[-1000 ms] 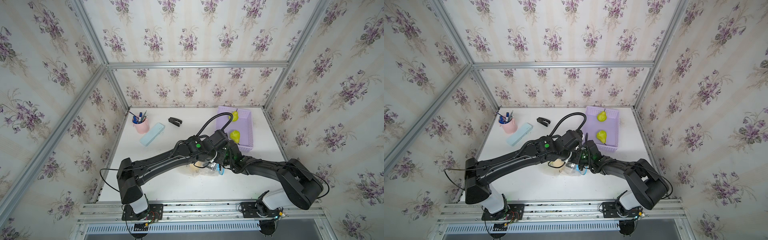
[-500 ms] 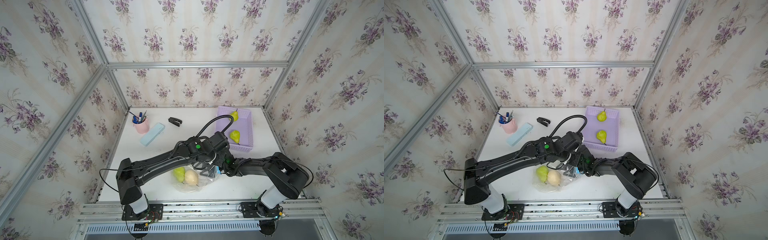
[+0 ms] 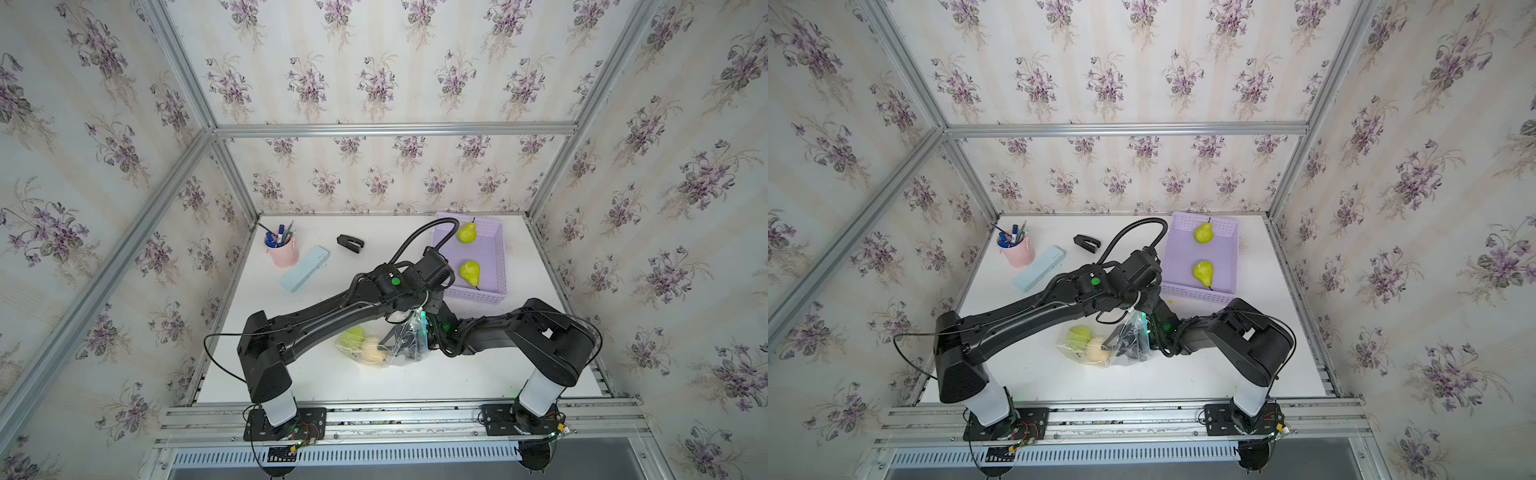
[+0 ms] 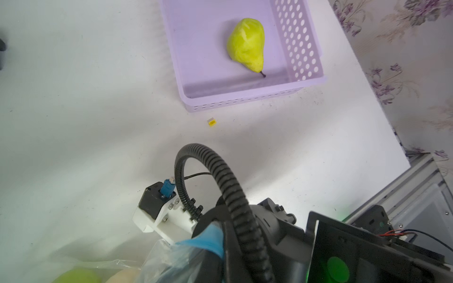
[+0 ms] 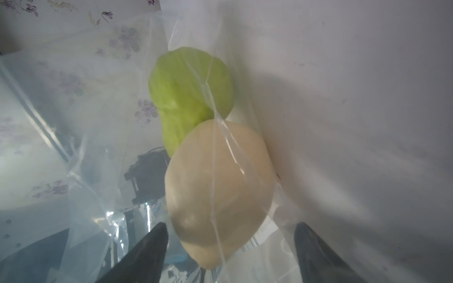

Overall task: Open the zip-top bag and take out the pear
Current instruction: Pick up the pear from the zipper food storage bag.

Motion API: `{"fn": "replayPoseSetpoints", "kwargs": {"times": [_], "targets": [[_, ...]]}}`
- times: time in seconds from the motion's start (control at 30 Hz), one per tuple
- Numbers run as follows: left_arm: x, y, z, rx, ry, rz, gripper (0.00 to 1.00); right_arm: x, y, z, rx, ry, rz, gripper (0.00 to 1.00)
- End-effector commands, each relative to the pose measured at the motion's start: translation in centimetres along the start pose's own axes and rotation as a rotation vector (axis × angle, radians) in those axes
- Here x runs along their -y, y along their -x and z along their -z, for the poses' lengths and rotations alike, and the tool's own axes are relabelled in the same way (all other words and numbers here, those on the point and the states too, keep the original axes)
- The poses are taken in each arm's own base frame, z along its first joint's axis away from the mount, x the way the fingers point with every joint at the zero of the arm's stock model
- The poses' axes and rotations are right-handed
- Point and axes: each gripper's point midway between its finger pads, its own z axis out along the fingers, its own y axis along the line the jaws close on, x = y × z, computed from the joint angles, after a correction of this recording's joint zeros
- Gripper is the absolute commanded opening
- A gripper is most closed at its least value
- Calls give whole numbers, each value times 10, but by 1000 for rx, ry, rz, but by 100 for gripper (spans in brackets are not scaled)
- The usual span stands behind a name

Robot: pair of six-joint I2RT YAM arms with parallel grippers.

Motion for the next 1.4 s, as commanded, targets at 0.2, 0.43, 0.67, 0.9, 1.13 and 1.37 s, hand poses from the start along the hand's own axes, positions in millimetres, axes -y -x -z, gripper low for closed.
{"fn": "replayPoseSetpoints", "kwargs": {"times": [0.2,0.43,0.67,0.9,1.13,1.37], "targets": [[91,21,27,39,-375,141,0,-58,24,-2,55,291,118,89],[98,23,38,67,-440,227,0,-56,43,-12,69,326,58,91],[59,8,59,123,-340,281,1,-18,67,12,218,214,-105,91],[22,-14,69,145,-376,418,48,8,71,15,233,43,-143,87],[-71,14,123,236,-220,502,100,16,74,21,269,30,-169,87],[-154,1,36,-15,-77,502,100,4,80,27,295,56,-146,88]]}}
